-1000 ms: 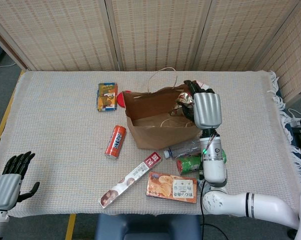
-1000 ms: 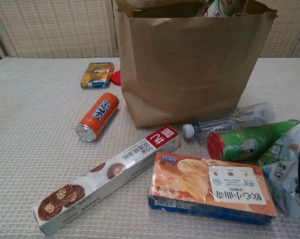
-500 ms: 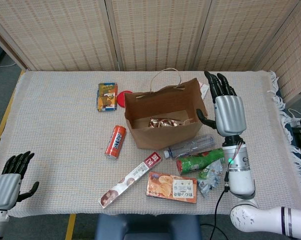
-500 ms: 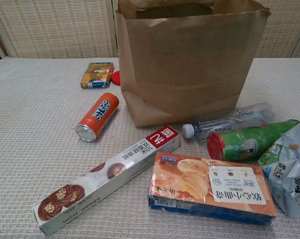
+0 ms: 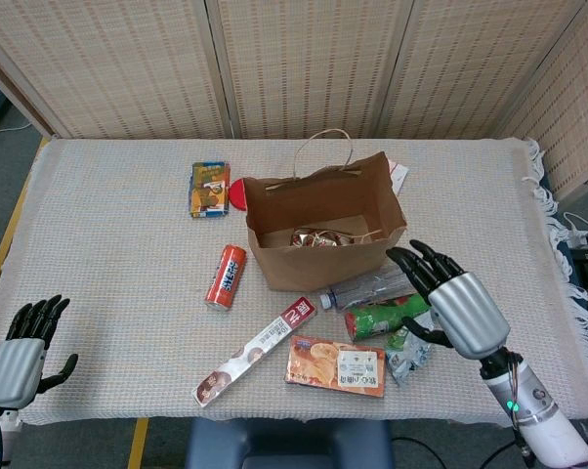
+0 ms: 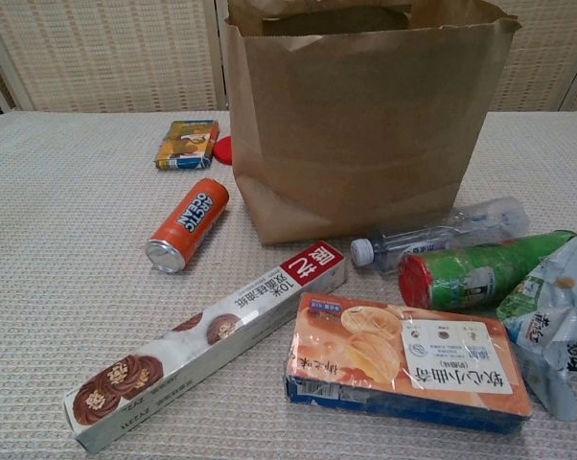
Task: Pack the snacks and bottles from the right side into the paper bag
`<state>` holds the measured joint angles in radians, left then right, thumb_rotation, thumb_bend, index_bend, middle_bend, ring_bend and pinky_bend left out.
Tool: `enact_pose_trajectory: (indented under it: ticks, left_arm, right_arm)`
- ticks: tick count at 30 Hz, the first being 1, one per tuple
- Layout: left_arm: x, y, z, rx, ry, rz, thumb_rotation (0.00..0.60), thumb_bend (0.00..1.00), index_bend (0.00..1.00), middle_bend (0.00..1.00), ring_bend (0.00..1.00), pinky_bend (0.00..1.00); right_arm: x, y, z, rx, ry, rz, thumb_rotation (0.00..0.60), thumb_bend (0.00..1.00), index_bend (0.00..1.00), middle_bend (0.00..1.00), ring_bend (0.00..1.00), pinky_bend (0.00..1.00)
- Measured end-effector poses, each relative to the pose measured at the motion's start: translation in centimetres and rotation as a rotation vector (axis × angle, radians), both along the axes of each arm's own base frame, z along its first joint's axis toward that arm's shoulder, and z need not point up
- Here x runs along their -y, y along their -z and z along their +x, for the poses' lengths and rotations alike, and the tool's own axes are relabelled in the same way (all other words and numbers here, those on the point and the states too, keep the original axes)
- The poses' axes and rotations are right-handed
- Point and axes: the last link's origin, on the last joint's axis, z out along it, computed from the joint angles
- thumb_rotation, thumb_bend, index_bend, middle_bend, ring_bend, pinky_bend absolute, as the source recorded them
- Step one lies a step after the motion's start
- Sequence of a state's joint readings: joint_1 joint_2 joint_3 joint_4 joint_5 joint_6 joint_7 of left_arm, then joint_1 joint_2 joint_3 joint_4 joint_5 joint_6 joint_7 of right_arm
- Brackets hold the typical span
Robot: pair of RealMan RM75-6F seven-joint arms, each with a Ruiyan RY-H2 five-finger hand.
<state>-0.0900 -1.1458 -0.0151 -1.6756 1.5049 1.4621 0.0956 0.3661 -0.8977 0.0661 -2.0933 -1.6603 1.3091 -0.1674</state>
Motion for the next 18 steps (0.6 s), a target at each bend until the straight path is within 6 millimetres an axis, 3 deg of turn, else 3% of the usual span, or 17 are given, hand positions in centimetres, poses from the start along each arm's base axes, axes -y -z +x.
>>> enact_pose_trajectory:
  ticks: [5, 8, 18]
  left_arm:
    - [0.0, 0.0, 0.0, 0.001, -0.001, 0.002, 0.6, 0.34, 0.0, 0.0, 0.0, 0.02]
    - [0.0, -0.1, 0.0, 0.002, -0.002, 0.002, 0.6, 0.34, 0.0, 0.0, 0.0, 0.02]
    - [0.0, -0.1, -0.1, 0.006, -0.004, -0.003, 0.6, 0.34, 0.0, 0.0, 0.0, 0.02]
  right_arm:
    - [-3.5, 2.1, -4.6, -0.11, 0.061, 0.172, 0.6, 0.14, 0.07, 0.13, 0.08, 0.27]
    - [-4.4, 3.3, -6.0, -0.183, 0.081, 0.233, 0.6, 0.14, 0.06, 0.13, 0.08, 0.27]
    - [-4.7, 7.1, -8.8, -0.389, 0.153, 0.334, 0.6, 0.13, 0.03, 0.13, 0.08, 0.27]
